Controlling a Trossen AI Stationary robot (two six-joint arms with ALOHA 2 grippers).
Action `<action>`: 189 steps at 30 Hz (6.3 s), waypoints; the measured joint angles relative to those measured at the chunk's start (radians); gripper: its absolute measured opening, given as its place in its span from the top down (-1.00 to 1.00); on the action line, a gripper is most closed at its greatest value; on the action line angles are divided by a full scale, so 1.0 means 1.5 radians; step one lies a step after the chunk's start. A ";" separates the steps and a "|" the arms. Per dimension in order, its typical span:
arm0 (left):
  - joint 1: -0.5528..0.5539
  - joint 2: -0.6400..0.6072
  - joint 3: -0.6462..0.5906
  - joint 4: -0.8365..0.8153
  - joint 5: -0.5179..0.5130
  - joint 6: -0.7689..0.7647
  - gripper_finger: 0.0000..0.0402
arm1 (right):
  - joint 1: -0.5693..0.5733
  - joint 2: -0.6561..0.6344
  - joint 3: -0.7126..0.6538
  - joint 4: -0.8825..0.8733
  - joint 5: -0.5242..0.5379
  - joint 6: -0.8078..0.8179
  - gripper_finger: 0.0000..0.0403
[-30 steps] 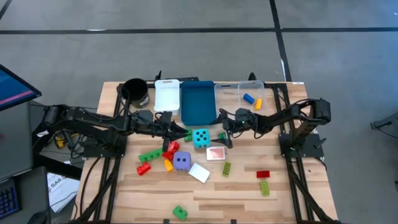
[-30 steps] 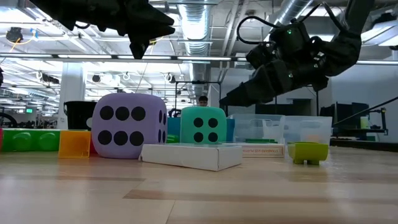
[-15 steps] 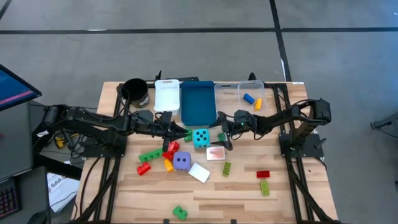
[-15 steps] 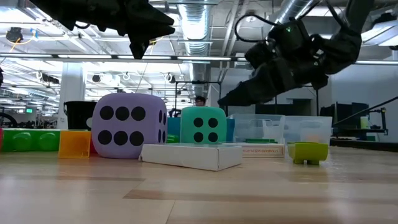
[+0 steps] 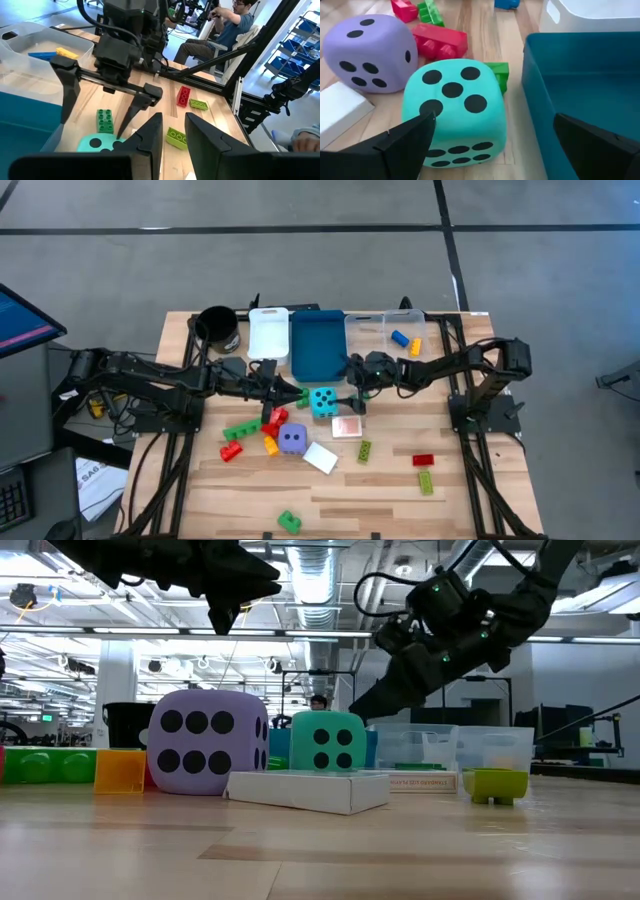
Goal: Pick & Place Toys
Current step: Put the blue dice into the blue bin, then put the violet dice into the blue bin
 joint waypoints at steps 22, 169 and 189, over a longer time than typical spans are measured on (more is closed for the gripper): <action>0.000 0.000 0.000 0.000 0.002 0.000 0.62 | 0.033 0.001 -0.001 0.041 -0.031 -0.018 -0.99; 0.001 0.000 0.000 -0.019 0.000 0.001 0.62 | 0.009 -0.089 0.259 -0.206 0.160 0.018 -0.40; -0.233 0.000 0.000 0.085 0.003 -0.017 0.62 | 0.409 0.031 0.259 -0.167 0.418 0.146 -0.40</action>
